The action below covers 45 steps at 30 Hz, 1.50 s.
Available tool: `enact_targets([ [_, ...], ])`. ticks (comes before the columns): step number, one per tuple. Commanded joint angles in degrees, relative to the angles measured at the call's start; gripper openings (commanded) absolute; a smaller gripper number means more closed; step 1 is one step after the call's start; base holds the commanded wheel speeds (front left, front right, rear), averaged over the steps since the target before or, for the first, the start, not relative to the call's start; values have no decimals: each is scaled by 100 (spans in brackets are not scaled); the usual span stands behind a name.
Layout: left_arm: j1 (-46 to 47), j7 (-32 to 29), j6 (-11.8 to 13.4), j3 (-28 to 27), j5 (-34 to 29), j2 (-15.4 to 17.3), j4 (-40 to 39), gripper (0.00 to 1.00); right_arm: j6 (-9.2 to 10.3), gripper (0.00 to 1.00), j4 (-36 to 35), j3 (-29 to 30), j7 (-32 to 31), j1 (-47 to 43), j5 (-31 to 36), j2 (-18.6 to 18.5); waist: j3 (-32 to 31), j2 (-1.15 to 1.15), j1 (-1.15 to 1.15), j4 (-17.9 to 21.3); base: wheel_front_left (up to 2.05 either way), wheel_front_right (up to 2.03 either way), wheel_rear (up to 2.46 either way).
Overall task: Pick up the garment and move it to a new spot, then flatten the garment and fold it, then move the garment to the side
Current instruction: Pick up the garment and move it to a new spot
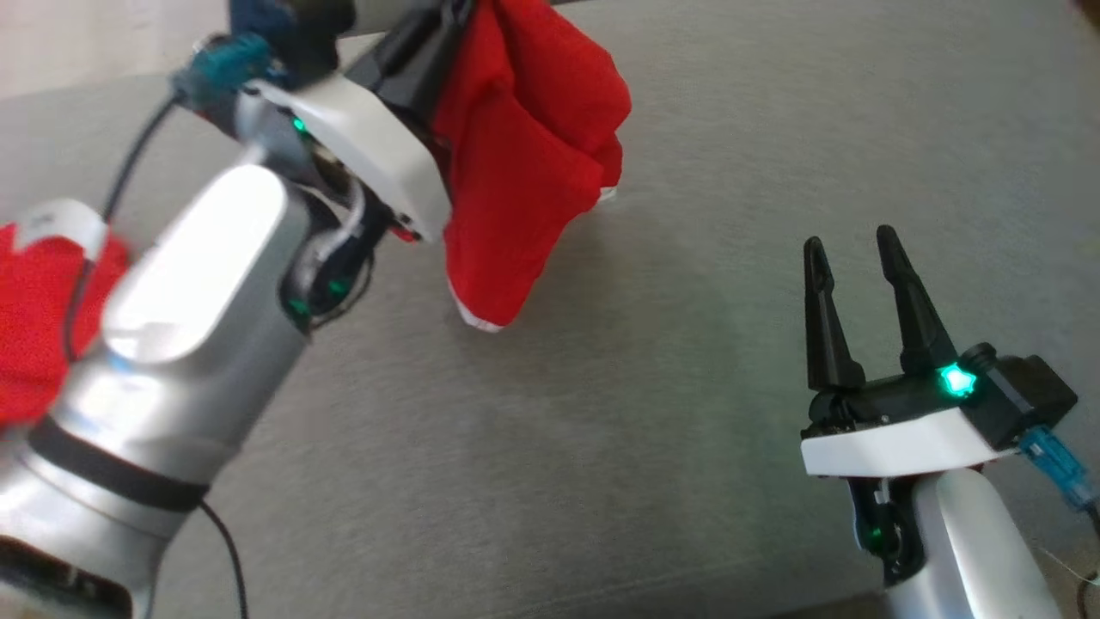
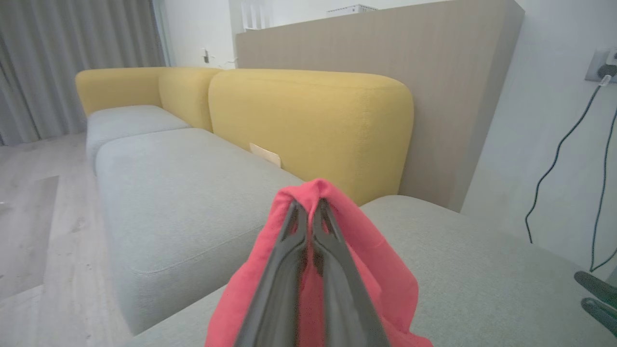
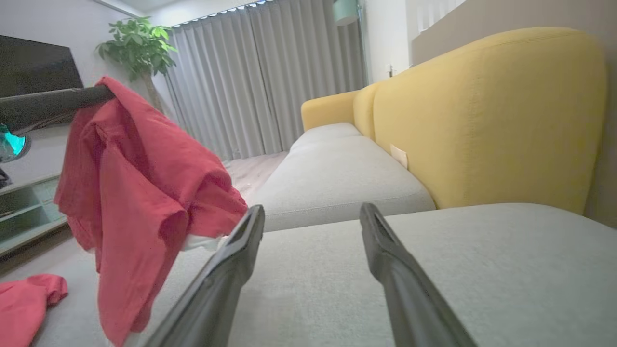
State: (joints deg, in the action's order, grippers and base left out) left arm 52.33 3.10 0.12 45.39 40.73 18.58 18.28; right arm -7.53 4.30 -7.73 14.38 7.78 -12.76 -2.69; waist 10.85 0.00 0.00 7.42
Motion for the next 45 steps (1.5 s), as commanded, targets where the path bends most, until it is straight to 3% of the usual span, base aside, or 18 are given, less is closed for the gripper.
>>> enact_targets([
  [1, 226, 7, 46, -217, -27, 60, -140, 0, 4, 100, -247, -177, 60, 177, -54, -19, 121, 0, 0, 486, 0, 0, 0],
  [6, 197, 146, 144, -171, -70, -100, 183, 0, 4, 100, -383, -477, 61, 136, -149, -19, 235, 0, 0, 883, 0, 0, 0],
  [11, 196, 216, 144, -84, -143, -155, 680, 0, 4, 100, -456, -599, 61, 91, -211, -19, 308, 0, 0, 1010, 0, 0, 0],
  [12, 194, 217, 135, -28, -190, -156, 821, 28, 4, 100, -466, -611, 61, 81, -215, -19, 321, 0, 0, 1015, 0, 0, 0],
  [13, 188, 224, 119, 20, -226, -160, 949, 100, 4, 100, -472, -619, 61, 74, -219, -19, 332, 0, 0, 1010, 0, 0, 0],
  [21, 177, 657, 45, 60, -306, -207, 1436, 100, 4, 100, -418, -483, 62, 79, -100, -19, 223, 0, 0, 563, 0, 0, 0],
  [29, -167, 988, 97, 26, -355, -27, 1078, 100, 4, 100, -258, -253, 62, 15, 108, -19, -152, 0, 0, -232, 0, 0, 0],
  [38, -1292, 1151, 546, -76, -410, 312, 244, 100, 4, 100, -88, -1, 62, -246, 249, -19, -683, 0, 0, -1061, 0, 0, 0],
  [45, -2704, 1186, 984, -429, -620, 438, -546, 100, 4, 100, -15, 170, 62, -514, 334, -19, -1015, 0, 0, -1320, 0, 0, 0],
])
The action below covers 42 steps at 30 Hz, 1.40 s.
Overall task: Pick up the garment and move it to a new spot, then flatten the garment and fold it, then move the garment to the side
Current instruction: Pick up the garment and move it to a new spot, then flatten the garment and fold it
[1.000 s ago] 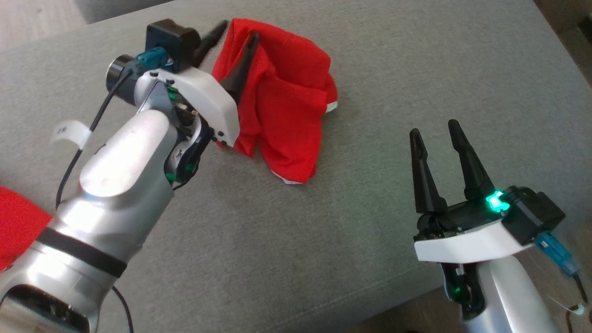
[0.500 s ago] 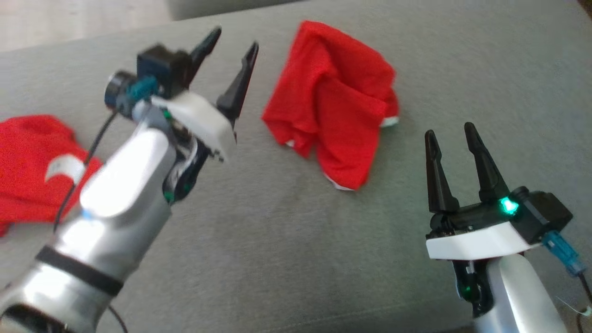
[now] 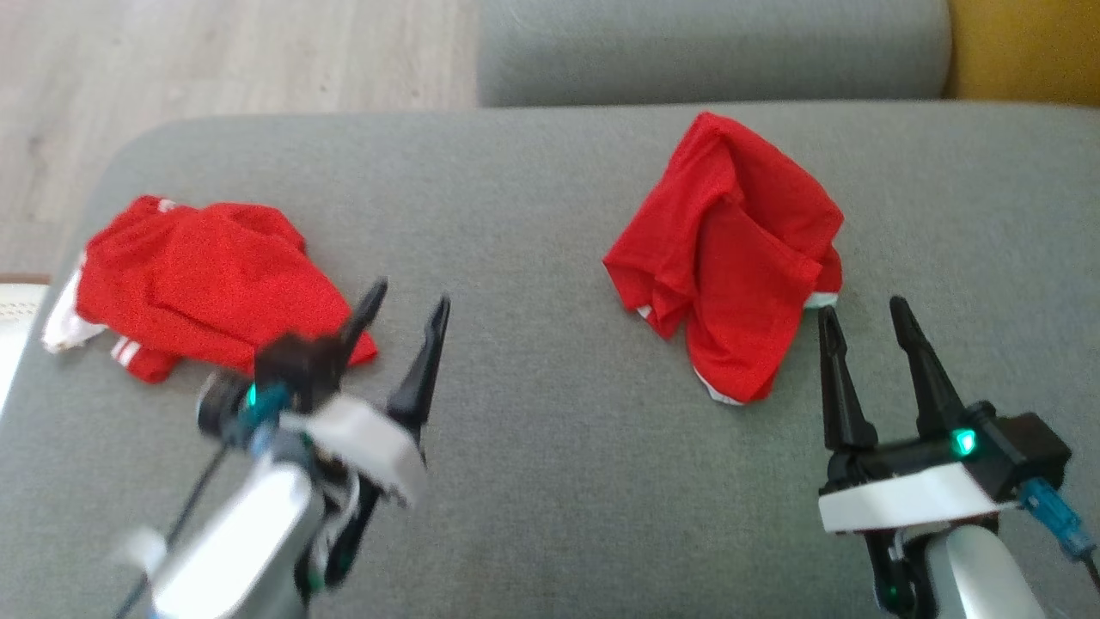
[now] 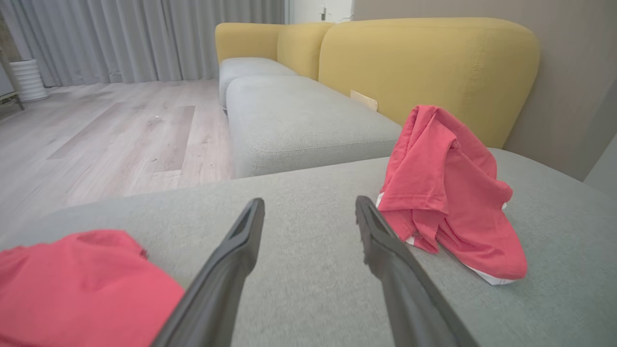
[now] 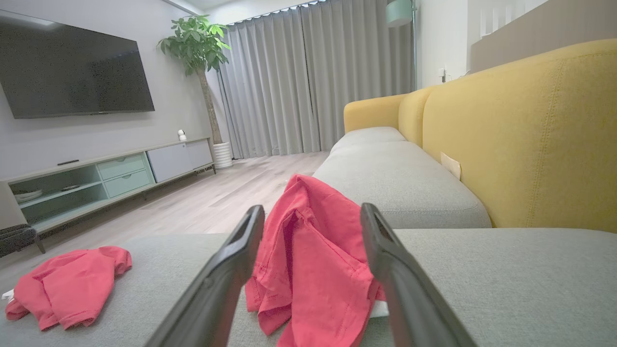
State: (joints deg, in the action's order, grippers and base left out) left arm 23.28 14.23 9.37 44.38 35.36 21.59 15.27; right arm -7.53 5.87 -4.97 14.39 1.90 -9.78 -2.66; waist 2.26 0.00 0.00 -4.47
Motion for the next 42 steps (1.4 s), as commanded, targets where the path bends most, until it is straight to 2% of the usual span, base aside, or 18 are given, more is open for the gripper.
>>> enact_targets([
  [1, -2, 74, 114, -414, -164, 111, -372, 100, 4, 100, -173, -85, 61, 35, 38, -21, -192, 0, 0, -144, 0, 0, 0],
  [4, -593, 75, 214, -710, -430, -26, -722, 100, 4, 100, -187, -66, 61, -73, 25, -21, -293, 0, 0, -130, 0, 0, 0],
  [8, -1110, 75, 210, -1030, -722, -214, -1014, 100, 4, 100, -233, -53, 61, -172, 0, -21, -366, 0, 0, -84, 0, 0, 0],
  [15, -1859, 76, 22, -1795, -1319, -783, -1342, 100, 4, 100, -283, 3, 61, -420, -28, -21, -467, 0, 0, -96, 0, 0, 0],
  [27, -2458, 76, -570, -2718, -2066, -1391, -1259, 100, 4, 100, -216, -66, 61, -500, 35, -21, -494, 0, 0, -253, 0, 0, 0],
  [36, -2470, 76, -1063, -3001, -2405, -1716, -1154, 100, 4, 100, -100, -9, 59, -476, 95, -21, -465, 0, 0, -349, 0, 0, 0],
  [42, -2409, 76, -1237, -3033, -2443, -1816, -1065, 100, 4, 100, 182, -100, -191, -276, 424, -21, -271, 0, 0, -519, 0, 0, 0],
])
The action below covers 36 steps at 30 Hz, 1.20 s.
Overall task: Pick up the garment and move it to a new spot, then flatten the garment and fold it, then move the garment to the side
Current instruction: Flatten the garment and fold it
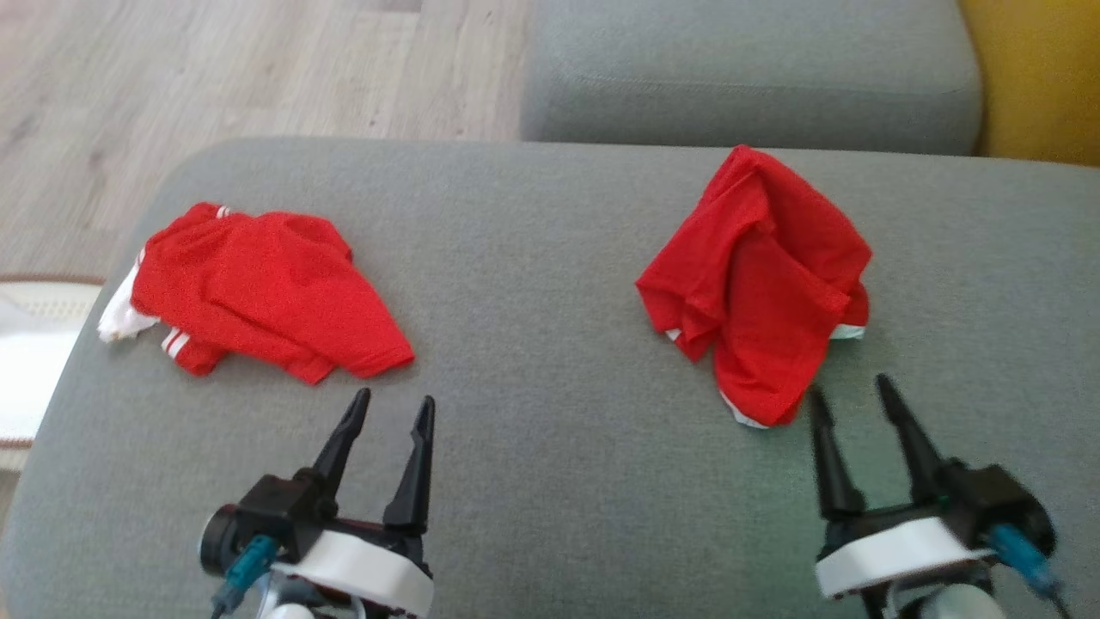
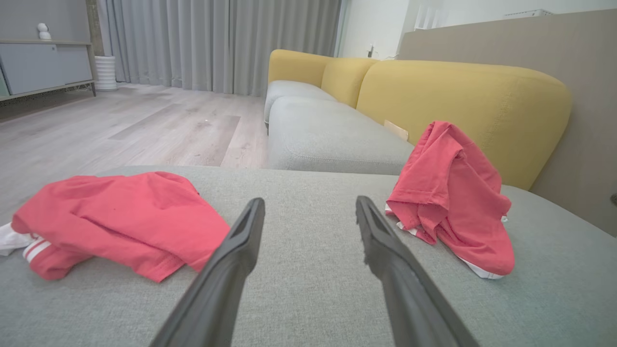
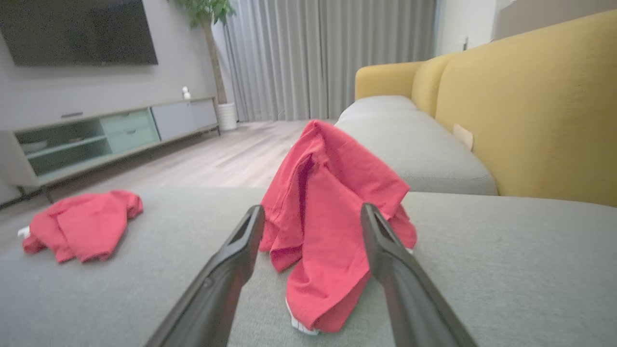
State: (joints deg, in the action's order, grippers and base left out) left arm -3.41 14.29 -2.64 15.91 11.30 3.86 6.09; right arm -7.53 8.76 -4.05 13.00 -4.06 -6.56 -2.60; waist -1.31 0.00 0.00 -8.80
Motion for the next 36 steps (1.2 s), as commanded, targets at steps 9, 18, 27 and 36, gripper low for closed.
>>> enact_targets([
  [9, 560, 71, -180, -3, -34, -90, -16, 100, 4, 100, 871, -290, -490, 1439, 542, -28, 641, 0, 0, -609, 0, 0, 0],
  [18, 817, 71, -122, 365, 226, -97, -18, 100, 4, 100, 2489, 409, -640, 2752, 920, -28, 1036, 0, 0, -1074, 0, 0, 0],
  [27, 894, 71, 12, 413, 358, -98, 14, 100, 4, 0, 3620, 142, -396, 3457, 831, -28, 1071, 0, 0, -1143, 0, 0, 0],
  [36, 781, 71, 20, 401, 364, -98, 135, 100, 4, 0, 3053, -1551, 72, 4054, -906, -28, 676, 0, 0, -751, 0, 0, 0],
])
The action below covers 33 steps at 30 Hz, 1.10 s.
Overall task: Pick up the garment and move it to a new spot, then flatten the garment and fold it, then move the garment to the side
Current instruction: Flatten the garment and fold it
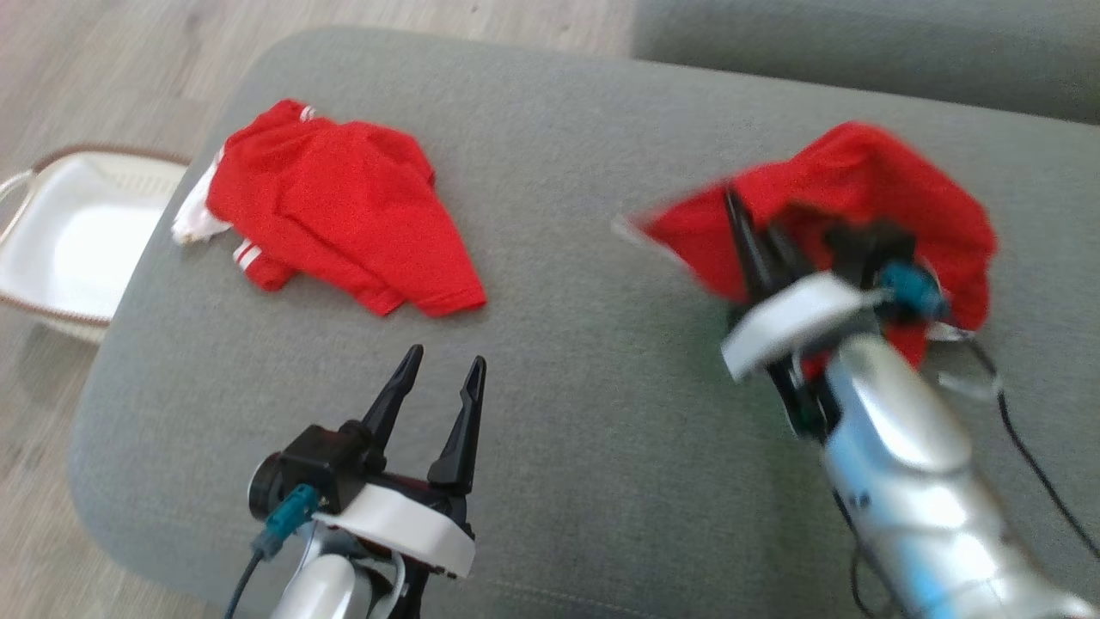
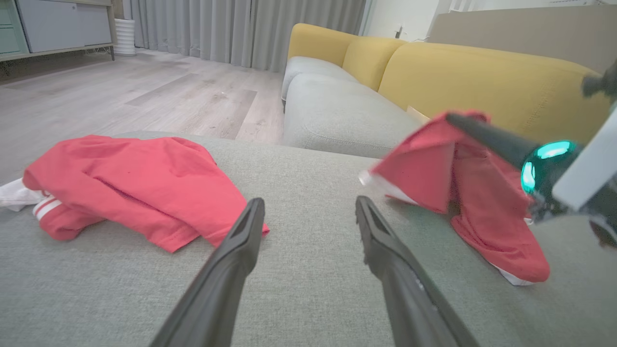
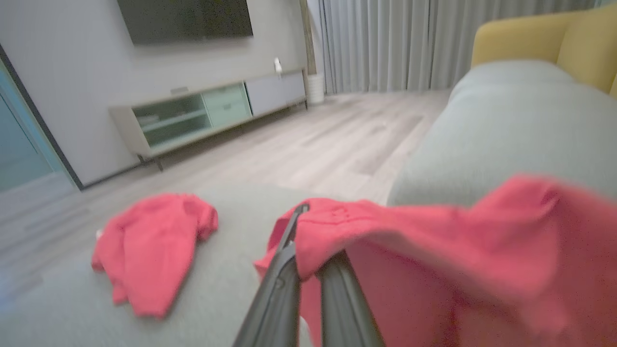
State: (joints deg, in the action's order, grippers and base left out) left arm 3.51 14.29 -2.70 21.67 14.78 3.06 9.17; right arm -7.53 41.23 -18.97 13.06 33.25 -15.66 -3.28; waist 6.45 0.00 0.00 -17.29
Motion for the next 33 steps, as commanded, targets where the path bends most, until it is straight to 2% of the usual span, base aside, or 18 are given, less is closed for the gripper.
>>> enact_targets([
  [1, 79, 71, 27, -167, 19, -18, -161, 100, 4, 0, -328, -202, 87, 467, -212, 40, -151, 0, 0, 139, 0, 0, 0],
  [4, 51, 71, 42, -135, 16, -18, -121, 100, 4, 0, -597, -318, 145, 1043, -486, 40, -308, 0, 0, 221, 0, 0, 0],
  [10, -48, 71, 75, -106, 36, -18, -89, 100, 4, 0, -395, 525, 186, 2168, -423, 40, -584, 0, 0, 231, 0, 0, 0],
  [13, -123, 71, 83, -148, 28, -18, -89, 100, 4, 0, -364, 701, 191, 2407, -448, 40, -656, 0, 0, 236, 0, 0, 0],
  [17, -210, 71, 100, -224, 11, -18, -125, 100, 4, 0, -227, 841, 183, 2018, -888, 40, -687, 0, 0, 293, 0, 0, 0],
  [20, -237, 71, 118, -290, 15, -18, -172, 100, 4, 0, -38, 993, 157, 1603, -958, 40, -649, 0, 0, 369, 0, 0, 0],
  [22, -238, 71, 102, -316, 8, -18, -190, 100, 4, 0, 280, 1345, 102, 1135, -1005, 40, -605, 0, 0, 440, 0, 0, 0],
  [26, -203, 71, 62, -343, -23, -18, -217, 100, 4, 0, 1201, 2260, -33, 473, -448, -189, -490, 0, 0, 609, 0, 0, 0],
  [27, -187, 71, 48, -346, -38, -18, -214, 100, 4, 7, 1460, 2508, -77, 396, -253, -301, -458, 0, 0, 644, 0, 0, 0],
  [28, -170, 71, 36, -349, -49, -18, -211, 100, 4, 67, 1680, 2755, -77, 352, -38, -424, -432, 0, 0, 677, 0, 0, 0],
  [29, -153, 71, 31, -357, -58, -18, -210, 100, 4, 100, 1917, 3077, -69, 319, 187, -573, -413, 0, 0, 709, 0, 0, 0],
  [33, -122, 71, 16, -386, -76, -18, -191, 100, 4, 100, 2379, 4073, 6, 383, 1073, -767, -384, 0, 0, 834, 0, 0, 0],
])
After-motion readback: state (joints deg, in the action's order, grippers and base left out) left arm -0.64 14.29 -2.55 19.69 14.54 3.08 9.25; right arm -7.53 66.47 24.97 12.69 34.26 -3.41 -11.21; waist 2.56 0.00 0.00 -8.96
